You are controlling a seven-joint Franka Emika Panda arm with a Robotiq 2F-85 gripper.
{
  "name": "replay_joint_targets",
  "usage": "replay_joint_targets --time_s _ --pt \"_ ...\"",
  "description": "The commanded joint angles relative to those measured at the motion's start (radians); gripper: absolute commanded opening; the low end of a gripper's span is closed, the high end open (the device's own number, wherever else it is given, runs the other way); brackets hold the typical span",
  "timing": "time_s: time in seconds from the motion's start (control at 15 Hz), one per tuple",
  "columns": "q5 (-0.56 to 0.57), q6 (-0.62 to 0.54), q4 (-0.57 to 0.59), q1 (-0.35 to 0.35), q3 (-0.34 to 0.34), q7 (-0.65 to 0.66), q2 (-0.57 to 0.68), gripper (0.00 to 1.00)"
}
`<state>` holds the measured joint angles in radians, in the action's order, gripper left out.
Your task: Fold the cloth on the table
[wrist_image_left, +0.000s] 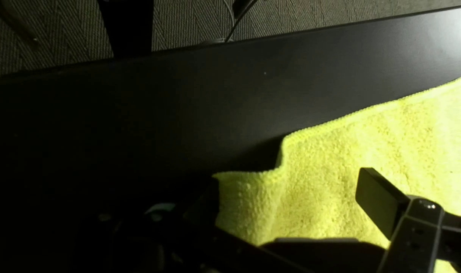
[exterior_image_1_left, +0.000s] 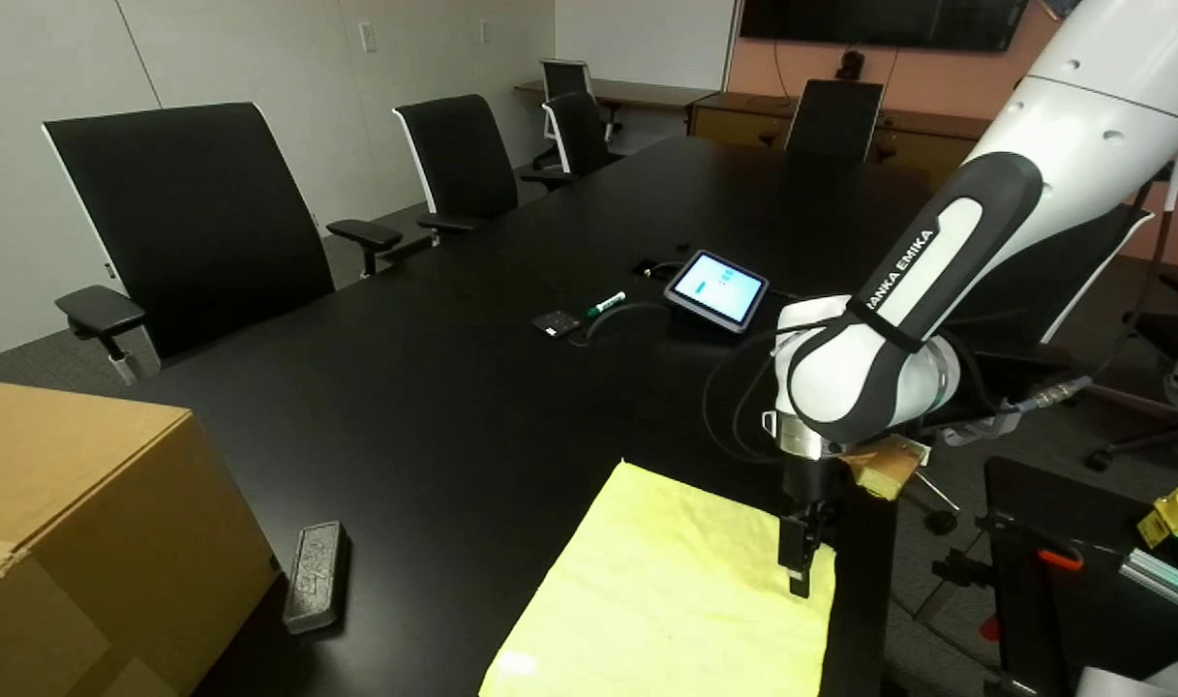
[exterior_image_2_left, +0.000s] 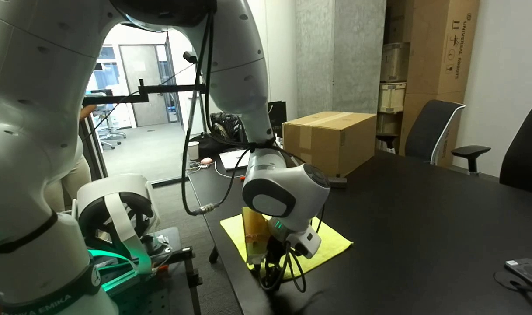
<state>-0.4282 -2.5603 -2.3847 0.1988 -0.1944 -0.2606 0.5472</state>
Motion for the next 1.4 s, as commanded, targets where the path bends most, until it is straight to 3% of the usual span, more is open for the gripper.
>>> replay_joint_targets --time_s 0.0,0.6,1.0,1.33 --pt "-0.04 0.019 -0.015 0.029 -0.027 -0.047 0.003 1.0" --pt "-0.207 0.011 -0.027 0.075 -0.081 -0.156 0.017 1.0" --pt "-0.291 0.008 -0.016 0.068 -0.048 -0.19 0.02 1.0" --pt "-0.272 0.025 -0.001 0.055 0.012 -0.165 0.017 1.0"
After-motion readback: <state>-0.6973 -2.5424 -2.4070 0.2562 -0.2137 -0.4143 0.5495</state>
